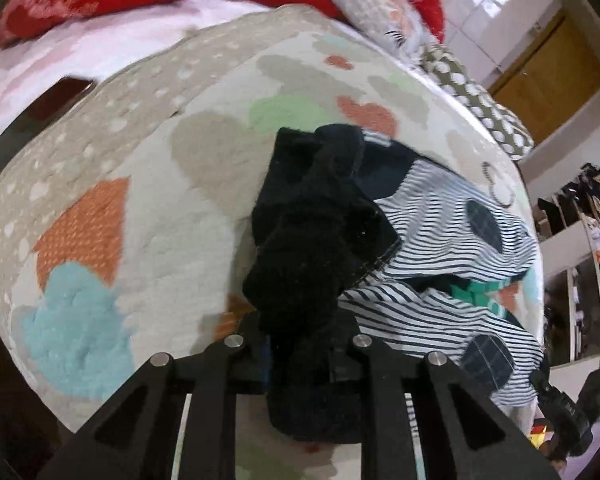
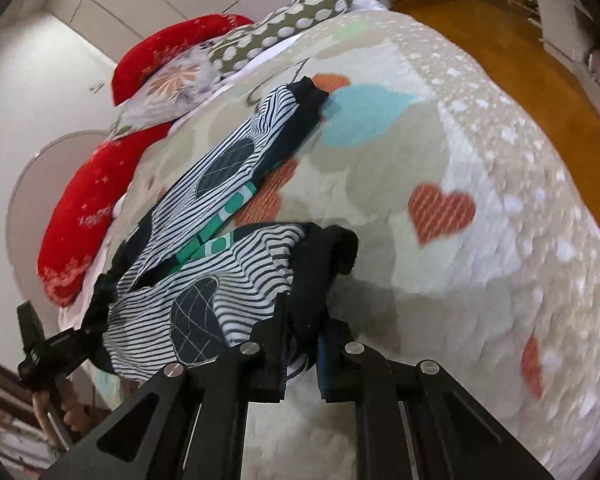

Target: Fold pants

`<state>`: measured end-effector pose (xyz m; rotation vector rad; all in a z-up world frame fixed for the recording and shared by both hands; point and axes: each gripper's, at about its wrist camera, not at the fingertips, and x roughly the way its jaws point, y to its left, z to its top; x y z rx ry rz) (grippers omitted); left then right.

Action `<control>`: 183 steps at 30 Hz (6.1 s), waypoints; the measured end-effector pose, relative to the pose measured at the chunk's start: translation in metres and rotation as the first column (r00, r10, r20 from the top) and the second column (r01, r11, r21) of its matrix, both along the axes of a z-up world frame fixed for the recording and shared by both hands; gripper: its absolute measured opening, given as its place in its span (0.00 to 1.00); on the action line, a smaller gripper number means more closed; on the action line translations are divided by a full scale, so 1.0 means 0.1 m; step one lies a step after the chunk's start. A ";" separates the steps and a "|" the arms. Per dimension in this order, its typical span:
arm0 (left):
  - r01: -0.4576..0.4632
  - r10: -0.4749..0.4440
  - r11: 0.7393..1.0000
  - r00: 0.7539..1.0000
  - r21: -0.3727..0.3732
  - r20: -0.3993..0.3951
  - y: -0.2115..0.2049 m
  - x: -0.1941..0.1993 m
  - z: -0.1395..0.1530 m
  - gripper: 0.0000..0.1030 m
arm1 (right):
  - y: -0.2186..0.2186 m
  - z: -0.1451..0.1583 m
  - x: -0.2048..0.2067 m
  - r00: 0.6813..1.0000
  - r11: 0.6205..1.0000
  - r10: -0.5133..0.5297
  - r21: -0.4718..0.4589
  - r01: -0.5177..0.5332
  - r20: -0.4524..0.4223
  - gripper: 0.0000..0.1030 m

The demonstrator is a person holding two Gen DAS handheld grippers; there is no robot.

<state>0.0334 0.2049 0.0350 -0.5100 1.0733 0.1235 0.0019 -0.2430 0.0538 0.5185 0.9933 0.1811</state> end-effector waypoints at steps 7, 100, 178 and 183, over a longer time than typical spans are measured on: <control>-0.090 0.091 0.995 0.996 -0.037 0.011 0.16 -0.31 0.05 0.42 | -0.03 -0.10 -0.07 0.998 0.998 -0.056 -0.040 0.056 -0.012 0.22; 0.199 -0.246 0.887 0.967 0.417 0.061 -1.29 -0.80 0.47 0.76 | 0.75 0.00 -0.52 0.986 0.952 0.011 -0.304 0.041 0.168 0.52; 0.097 -0.117 0.957 0.991 0.272 0.061 -0.25 0.03 -0.14 0.60 | -0.05 -0.22 0.25 0.998 0.999 0.007 -0.038 -0.004 0.069 0.39; 0.078 -0.093 0.979 0.993 0.186 0.076 -0.17 -0.01 -0.15 0.64 | -0.13 -0.12 0.14 0.996 0.999 -0.013 0.046 0.009 0.093 0.13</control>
